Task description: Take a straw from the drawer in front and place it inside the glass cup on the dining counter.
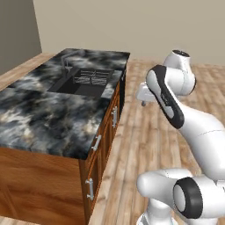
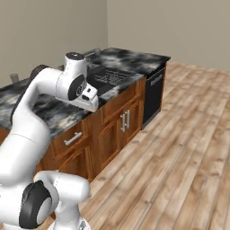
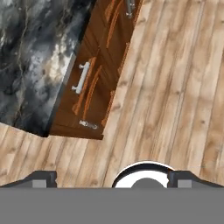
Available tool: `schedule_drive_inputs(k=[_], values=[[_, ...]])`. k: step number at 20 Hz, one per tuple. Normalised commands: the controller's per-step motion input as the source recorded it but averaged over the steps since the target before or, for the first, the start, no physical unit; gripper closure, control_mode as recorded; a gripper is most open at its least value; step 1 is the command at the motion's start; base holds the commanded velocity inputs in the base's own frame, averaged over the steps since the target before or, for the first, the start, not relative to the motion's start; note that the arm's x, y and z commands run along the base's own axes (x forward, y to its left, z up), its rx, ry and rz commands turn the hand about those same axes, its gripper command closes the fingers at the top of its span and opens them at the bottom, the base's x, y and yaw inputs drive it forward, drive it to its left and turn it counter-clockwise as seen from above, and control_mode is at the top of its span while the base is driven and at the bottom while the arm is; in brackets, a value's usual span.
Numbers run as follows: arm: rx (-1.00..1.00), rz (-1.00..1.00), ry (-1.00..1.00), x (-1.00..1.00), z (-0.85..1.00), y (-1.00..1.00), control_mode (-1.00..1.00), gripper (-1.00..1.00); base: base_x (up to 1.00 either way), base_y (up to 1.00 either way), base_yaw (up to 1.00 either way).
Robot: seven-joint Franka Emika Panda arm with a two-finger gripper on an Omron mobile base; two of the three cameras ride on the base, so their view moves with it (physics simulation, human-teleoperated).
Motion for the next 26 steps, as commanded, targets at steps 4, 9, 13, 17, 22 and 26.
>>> schedule_drive_inputs(k=[4, 9, 13, 17, 22, 26], values=[[0.48, 0.0, 0.11, 0.16, -0.34, -0.79, -1.0, -1.0, 0.0, 0.0, 0.0], [0.49, 0.0, 0.07, 0.12, -0.47, -0.5, -1.0, -1.0, 0.0, 0.0, 0.0], [0.42, 0.0, 0.02, 0.25, -0.67, -0.06, -1.0, -1.0, 0.0, 0.0, 0.0], [0.37, 0.0, 0.03, 0.42, -0.77, 0.0, -1.0, -1.0, 0.0, 0.0, 0.0], [0.32, 0.0, 0.02, 0.38, -0.78, 0.02, -1.0, -1.0, 0.0, 0.0, 0.0], [0.28, -0.03, 0.0, 0.27, -0.67, 0.18, -1.0, -1.0, 0.0, 0.0, 0.0]])
